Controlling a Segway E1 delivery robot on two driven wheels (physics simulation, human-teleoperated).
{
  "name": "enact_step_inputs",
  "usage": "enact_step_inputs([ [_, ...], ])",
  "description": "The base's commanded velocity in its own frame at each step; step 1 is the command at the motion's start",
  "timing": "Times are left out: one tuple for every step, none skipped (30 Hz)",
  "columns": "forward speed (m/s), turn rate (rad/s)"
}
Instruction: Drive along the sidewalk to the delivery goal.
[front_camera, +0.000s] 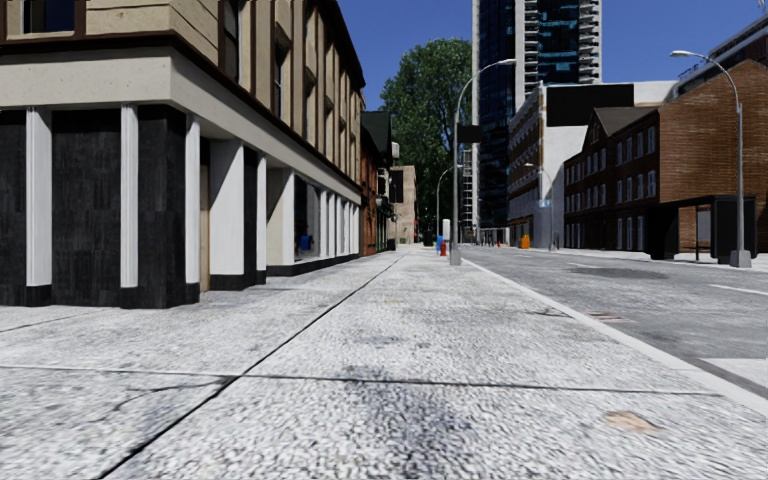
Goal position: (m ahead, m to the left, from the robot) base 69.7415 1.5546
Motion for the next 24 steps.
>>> enact_step_inputs([
  [2.0,0.0],
  [2.0,0.0],
  [2.0,0.0],
  [2.0,0.0],
  [2.0,0.0],
  [2.0,0.0],
  [2.0,0.0],
  [2.0,0.0],
  [2.0,0.0],
  [2.0,0.0],
  [2.0,0.0],
  [2.0,0.0],
  [2.0,0.0],
  [2.0,0.0],
  [2.0,0.0],
  [2.0,0.0],
  [2.0,0.0],
  [2.0,0.0],
  [2.0,0.0],
  [2.0,-0.06],
  [2.0,-0.12],
  [2.0,-0.17],
  [2.0,-0.19],
  [2.0,-0.19],
])
